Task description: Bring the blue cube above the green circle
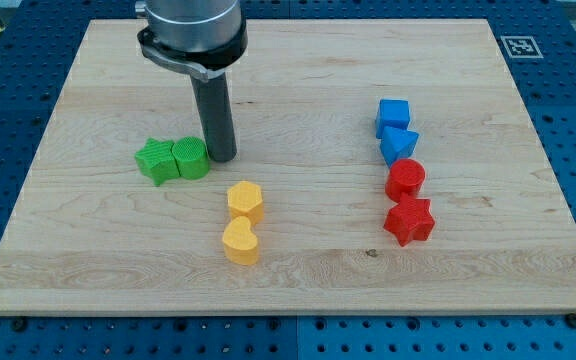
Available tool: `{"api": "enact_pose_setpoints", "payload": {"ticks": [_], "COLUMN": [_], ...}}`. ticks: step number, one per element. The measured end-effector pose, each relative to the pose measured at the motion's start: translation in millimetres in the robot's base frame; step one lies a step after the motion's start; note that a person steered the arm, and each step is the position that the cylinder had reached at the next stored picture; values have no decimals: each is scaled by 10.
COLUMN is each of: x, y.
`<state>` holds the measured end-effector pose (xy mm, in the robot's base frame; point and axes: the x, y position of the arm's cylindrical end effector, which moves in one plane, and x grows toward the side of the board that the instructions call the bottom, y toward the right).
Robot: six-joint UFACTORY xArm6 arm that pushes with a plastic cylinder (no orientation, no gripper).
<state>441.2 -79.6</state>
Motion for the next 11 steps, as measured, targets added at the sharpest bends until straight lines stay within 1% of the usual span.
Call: {"api": "enact_pose_setpoints", "payload": {"ticks": [1, 3, 4, 5, 6, 7, 9, 10, 11], "x": [-117, -1144, -715, -391, -458, -503, -419, -419, -431], "y": [180, 1655, 2490, 2631, 2276, 1449, 38, -219, -217]}}
